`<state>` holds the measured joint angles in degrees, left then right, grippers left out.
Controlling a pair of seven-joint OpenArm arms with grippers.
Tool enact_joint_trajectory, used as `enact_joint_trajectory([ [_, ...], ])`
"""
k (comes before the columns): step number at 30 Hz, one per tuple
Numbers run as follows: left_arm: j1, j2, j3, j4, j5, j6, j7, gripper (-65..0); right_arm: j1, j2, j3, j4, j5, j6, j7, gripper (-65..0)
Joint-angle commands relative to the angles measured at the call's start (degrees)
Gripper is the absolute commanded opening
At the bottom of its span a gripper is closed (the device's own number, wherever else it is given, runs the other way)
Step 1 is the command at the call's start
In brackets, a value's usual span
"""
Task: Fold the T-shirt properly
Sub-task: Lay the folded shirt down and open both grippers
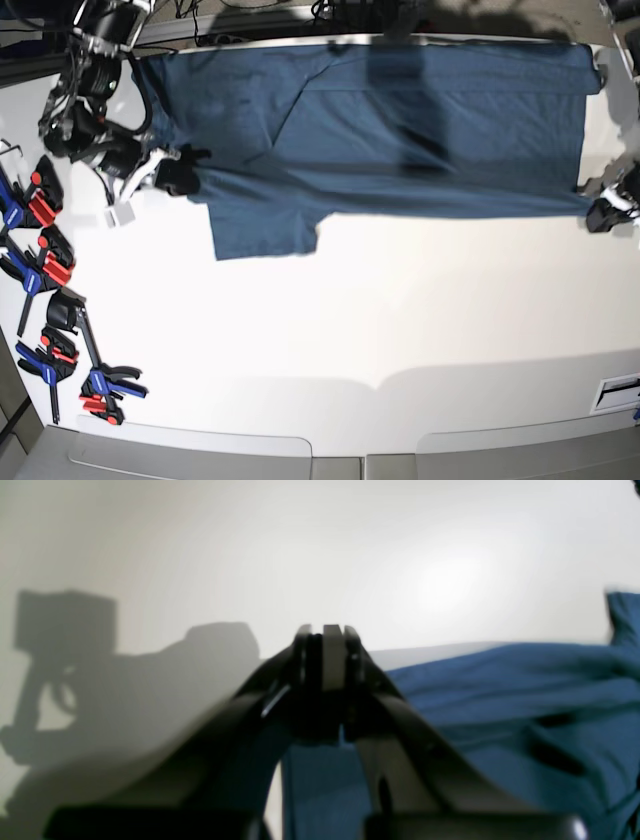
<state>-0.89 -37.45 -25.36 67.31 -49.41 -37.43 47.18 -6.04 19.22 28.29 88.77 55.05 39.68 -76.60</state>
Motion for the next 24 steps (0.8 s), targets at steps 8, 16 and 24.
enact_joint_trajectory([
  [8, 9.9, -1.6, -8.1, 4.0, -6.7, -0.2, 4.3, -65.0, -10.4, 0.3, 8.2, 6.9, 1.1, 0.3, 0.9, -65.0],
  [16, 17.7, -1.5, -8.1, 4.0, -6.6, -0.1, 5.4, -65.0, -12.9, 0.3, 10.0, 6.9, 1.1, 0.3, 1.9, -65.0],
  [24, 20.4, -1.5, -8.1, 4.0, -6.7, -0.1, 6.0, -65.0, -12.9, 0.3, 9.9, 6.9, 1.1, 0.3, 3.3, -65.0],
])
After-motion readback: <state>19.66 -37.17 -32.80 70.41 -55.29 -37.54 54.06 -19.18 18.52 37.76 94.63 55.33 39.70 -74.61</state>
